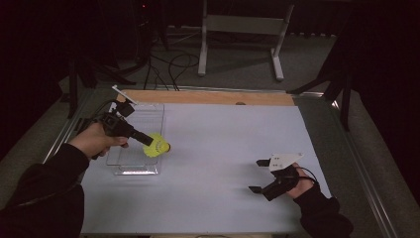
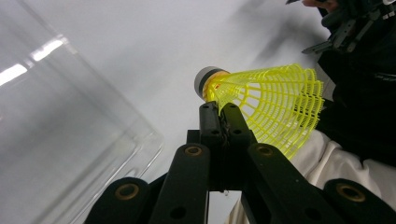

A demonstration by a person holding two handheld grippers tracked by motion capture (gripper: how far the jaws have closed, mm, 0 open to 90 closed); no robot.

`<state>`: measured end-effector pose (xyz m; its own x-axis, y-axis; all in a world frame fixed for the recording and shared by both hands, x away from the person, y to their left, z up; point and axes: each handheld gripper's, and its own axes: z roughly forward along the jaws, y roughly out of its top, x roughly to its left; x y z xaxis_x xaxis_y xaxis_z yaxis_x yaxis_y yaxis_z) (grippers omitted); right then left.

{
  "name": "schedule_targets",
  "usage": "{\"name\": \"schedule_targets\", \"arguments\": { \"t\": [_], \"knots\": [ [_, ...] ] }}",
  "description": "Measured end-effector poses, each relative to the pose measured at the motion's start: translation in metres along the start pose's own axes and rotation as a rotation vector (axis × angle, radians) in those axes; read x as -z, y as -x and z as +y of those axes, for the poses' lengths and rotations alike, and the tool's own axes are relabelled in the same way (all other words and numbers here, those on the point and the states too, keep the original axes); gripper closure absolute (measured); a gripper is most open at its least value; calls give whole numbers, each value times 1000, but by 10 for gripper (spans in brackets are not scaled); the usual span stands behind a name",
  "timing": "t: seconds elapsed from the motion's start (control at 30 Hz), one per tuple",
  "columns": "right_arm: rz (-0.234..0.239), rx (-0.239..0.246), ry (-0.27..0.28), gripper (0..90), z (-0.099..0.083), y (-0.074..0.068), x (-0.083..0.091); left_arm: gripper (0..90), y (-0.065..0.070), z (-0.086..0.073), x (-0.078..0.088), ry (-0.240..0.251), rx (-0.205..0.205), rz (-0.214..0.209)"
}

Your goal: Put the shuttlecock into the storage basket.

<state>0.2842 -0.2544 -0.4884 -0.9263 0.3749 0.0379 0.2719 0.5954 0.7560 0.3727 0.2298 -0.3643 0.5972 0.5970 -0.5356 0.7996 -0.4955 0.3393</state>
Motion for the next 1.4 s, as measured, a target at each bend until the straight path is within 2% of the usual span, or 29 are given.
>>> {"name": "schedule_targets", "arguments": {
  "t": [0.1, 0.2, 0.3, 0.4, 0.5, 0.63, 0.73, 0.87, 0.97, 1.0, 1.17, 1.4],
  "knots": [
    [-19, -5, 21, 81, -6, 0, 4, 900, -5, -4, 12, 7, 23, 22],
    [-45, 8, 67, 81, -12, -1, 8, 900, -11, -10, 26, 17, 47, 45],
    [-50, 10, 77, 81, -15, -2, 9, 900, -14, -14, 31, 3, 53, 70],
    [-59, 8, 99, 81, -19, -3, 10, 900, -21, -23, 41, 11, 85, 94],
    [-65, 12, 112, 81, -20, -4, 11, 900, -25, -27, 46, 13, 95, 109],
    [-82, 29, 139, 81, -21, -6, 13, 900, -34, -37, 58, 21, 132, 138],
    [-76, 14, 141, 81, -22, -5, 12, 900, -43, -45, 65, 25, 166, 160],
    [-76, 2, 137, 81, -23, -4, 12, 900, -59, -56, 69, 9, 220, 190],
    [-79, 4, 132, 81, -23, -4, 11, 900, -64, -59, 68, -1, 237, 203],
    [-70, -7, 134, 81, -23, -4, 11, 900, -69, -62, 68, -10, 256, 211],
    [-71, -8, 132, 81, -23, -3, 11, 900, -76, -66, 64, -37, 279, 214],
    [-63, -12, 126, 81, -24, -4, 10, 900, -82, -68, 55, -74, 288, 235]
  ]
}}
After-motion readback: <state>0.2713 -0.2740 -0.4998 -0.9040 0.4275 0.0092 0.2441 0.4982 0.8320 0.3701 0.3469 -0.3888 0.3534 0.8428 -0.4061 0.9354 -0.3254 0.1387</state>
